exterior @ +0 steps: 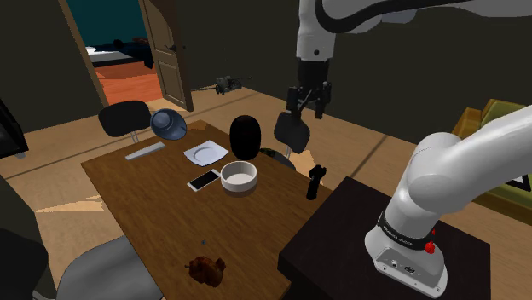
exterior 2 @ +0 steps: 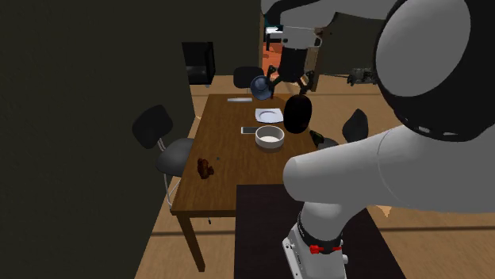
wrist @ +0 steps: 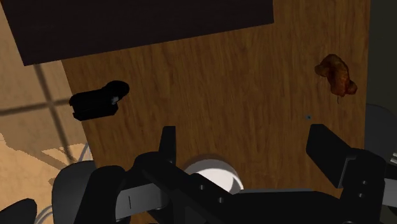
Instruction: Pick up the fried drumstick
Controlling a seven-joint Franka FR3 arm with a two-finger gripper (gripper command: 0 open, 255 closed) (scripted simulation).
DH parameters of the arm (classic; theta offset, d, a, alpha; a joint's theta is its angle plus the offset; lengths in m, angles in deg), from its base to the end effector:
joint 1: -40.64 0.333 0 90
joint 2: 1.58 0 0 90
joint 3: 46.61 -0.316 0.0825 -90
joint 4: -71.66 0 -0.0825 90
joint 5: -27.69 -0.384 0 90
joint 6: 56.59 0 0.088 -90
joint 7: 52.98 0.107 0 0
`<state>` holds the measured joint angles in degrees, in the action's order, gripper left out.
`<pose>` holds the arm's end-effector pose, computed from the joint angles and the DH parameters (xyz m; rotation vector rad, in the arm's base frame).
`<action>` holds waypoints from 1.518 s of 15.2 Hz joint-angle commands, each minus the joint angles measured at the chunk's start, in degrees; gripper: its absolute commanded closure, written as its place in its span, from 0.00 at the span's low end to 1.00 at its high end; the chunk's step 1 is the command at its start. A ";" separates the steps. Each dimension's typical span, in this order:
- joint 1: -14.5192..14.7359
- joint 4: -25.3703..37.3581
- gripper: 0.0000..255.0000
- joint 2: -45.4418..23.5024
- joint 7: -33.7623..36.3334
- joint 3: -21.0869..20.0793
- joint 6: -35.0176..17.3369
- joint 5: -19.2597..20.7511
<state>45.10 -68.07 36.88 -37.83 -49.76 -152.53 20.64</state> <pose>0.3340 0.0592 0.5229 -3.0588 0.2508 0.1664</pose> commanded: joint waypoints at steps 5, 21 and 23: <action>2.43 -0.94 0.00 -9.03 3.31 -4.72 -8.85 -2.97; 7.86 8.93 0.00 -41.31 13.29 -14.70 -28.09 -2.82; 8.76 11.34 0.00 -45.77 14.82 -15.33 -29.67 -1.77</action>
<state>53.43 -58.24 -6.47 -23.87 -64.75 -181.51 18.29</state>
